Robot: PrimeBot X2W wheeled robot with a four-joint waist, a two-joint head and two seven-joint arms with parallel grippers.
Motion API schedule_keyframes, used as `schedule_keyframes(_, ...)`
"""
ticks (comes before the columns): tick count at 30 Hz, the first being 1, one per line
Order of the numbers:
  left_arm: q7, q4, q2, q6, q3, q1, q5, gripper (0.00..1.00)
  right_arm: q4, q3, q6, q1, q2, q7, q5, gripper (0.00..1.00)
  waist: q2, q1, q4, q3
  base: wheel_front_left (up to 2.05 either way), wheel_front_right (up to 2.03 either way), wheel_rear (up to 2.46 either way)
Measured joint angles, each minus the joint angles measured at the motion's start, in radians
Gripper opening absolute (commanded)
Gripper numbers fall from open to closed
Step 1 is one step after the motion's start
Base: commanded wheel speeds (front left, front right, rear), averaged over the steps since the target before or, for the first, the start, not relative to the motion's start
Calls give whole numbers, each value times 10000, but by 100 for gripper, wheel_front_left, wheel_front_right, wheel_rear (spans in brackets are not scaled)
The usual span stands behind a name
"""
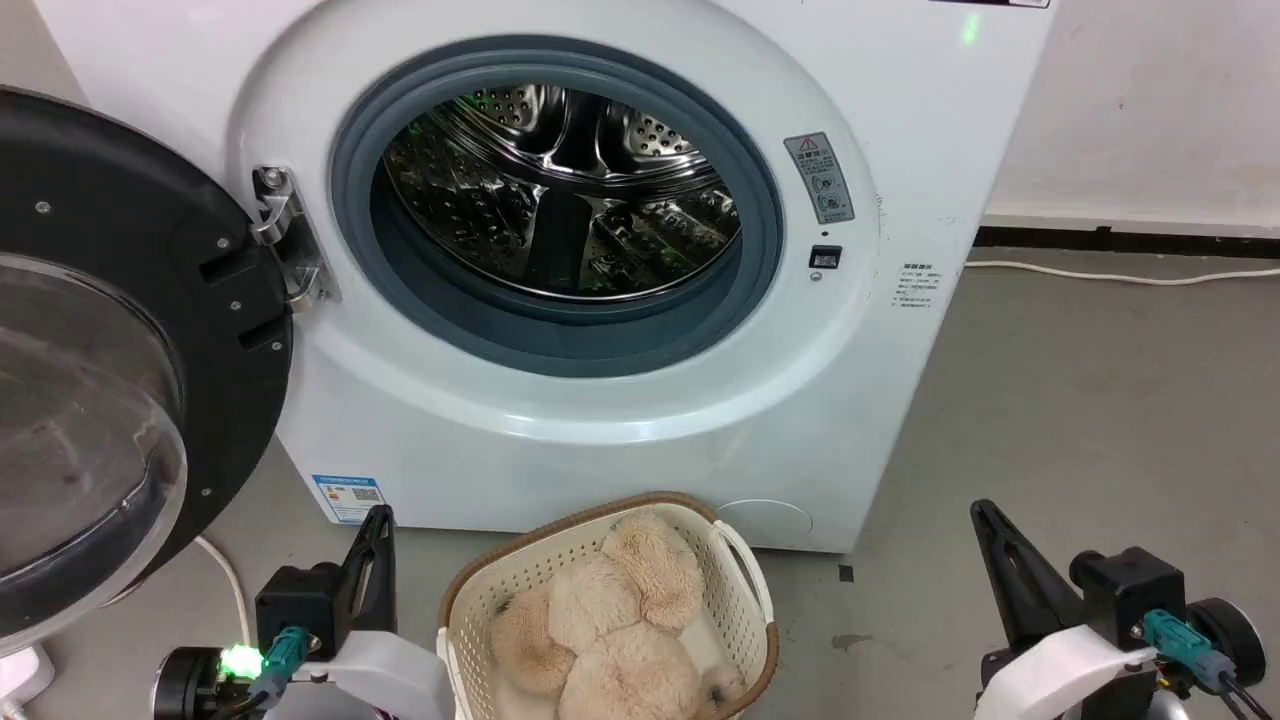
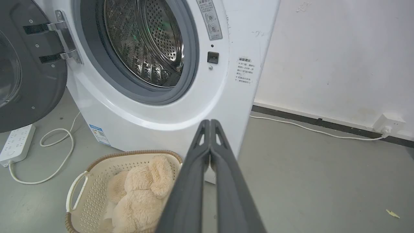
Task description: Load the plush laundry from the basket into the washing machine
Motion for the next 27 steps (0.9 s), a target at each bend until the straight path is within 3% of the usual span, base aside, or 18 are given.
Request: schedule_keyframes(27,0,0,0,0,0,0,0,0,0,-2,0,0,0,0,0,0,0,0,0,0,0,0,0)
